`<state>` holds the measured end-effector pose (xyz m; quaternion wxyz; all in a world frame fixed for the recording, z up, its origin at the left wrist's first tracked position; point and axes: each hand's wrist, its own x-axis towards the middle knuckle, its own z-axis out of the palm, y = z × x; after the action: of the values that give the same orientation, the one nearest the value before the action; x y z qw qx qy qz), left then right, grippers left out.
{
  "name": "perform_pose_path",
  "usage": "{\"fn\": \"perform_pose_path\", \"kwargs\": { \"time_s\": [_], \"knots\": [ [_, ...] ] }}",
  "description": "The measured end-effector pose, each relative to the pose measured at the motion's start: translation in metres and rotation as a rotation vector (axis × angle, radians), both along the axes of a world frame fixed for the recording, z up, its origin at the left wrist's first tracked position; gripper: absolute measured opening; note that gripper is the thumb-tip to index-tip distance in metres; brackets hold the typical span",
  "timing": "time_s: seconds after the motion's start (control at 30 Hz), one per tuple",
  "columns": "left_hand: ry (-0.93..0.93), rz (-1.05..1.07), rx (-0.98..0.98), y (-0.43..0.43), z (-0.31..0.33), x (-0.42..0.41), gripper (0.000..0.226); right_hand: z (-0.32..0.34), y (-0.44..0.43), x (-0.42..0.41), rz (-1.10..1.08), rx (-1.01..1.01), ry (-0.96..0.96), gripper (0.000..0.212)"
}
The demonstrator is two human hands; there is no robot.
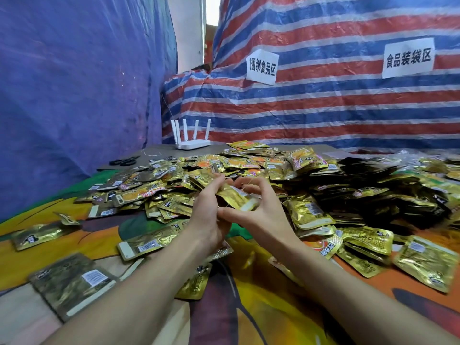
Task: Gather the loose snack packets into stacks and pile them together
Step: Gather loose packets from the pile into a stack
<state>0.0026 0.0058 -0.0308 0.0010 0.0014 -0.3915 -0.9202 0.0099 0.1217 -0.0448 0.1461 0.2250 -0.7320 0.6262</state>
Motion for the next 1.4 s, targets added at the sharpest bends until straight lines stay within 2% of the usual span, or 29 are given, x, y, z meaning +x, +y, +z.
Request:
{"fn": "perform_pose_path", "kwargs": {
  "time_s": [0.13, 0.33, 0.53, 0.6, 0.67, 0.7, 0.8, 0.87, 0.93, 1.03, 1.17, 1.23, 1.33, 1.4],
  "knots": [
    [0.048, -0.071, -0.010, 0.002, -0.004, 0.003, 0.042, 0.001, 0.002, 0.000, 0.003, 0.002, 0.009, 0.060],
    [0.001, -0.086, -0.027, -0.002, -0.001, 0.002, 0.045, 0.007, 0.003, 0.003, -0.004, 0.039, 0.056, 0.056],
    [-0.051, -0.191, -0.051, -0.004, -0.008, -0.001, 0.050, 0.013, 0.011, 0.000, 0.011, 0.109, -0.065, 0.053],
    [-0.034, -0.207, -0.049, -0.008, -0.007, -0.002, 0.046, 0.016, 0.015, -0.005, 0.149, -0.036, -0.187, 0.048],
    [0.016, -0.225, -0.024, -0.014, -0.005, -0.004, 0.040, 0.019, 0.020, -0.009, 0.422, -0.350, -0.379, 0.037],
    [0.040, -0.233, -0.021, -0.016, -0.005, -0.004, 0.039, 0.020, 0.023, -0.011, 0.483, -0.472, -0.446, 0.039],
    [0.087, -0.268, -0.012, -0.017, -0.006, -0.003, 0.039, 0.018, 0.031, -0.018, 0.471, -0.583, -0.471, 0.048],
    [0.111, -0.274, 0.001, -0.015, -0.006, -0.003, 0.038, 0.016, 0.029, -0.020, 0.434, -0.555, -0.459, 0.044],
    [0.118, -0.242, -0.010, -0.013, -0.006, -0.002, 0.034, 0.015, 0.026, -0.021, 0.324, -0.486, -0.443, 0.025],
    [0.120, -0.193, -0.017, -0.014, -0.004, -0.002, 0.032, 0.010, 0.023, -0.023, 0.158, -0.350, -0.392, 0.019],
    [0.134, -0.157, 0.012, -0.015, -0.003, -0.003, 0.028, 0.004, 0.019, -0.019, 0.242, -0.129, -0.252, 0.031],
    [0.133, -0.164, -0.011, -0.015, -0.004, -0.003, 0.028, 0.002, 0.015, -0.016, 0.272, -0.145, -0.297, 0.037],
    [0.127, -0.188, -0.027, -0.015, -0.006, -0.003, 0.031, 0.002, 0.013, -0.016, 0.251, -0.140, -0.287, 0.028],
    [0.127, -0.193, -0.031, -0.014, -0.006, -0.002, 0.031, 0.003, 0.015, -0.016, 0.258, -0.144, -0.311, 0.038]
  ]
}}
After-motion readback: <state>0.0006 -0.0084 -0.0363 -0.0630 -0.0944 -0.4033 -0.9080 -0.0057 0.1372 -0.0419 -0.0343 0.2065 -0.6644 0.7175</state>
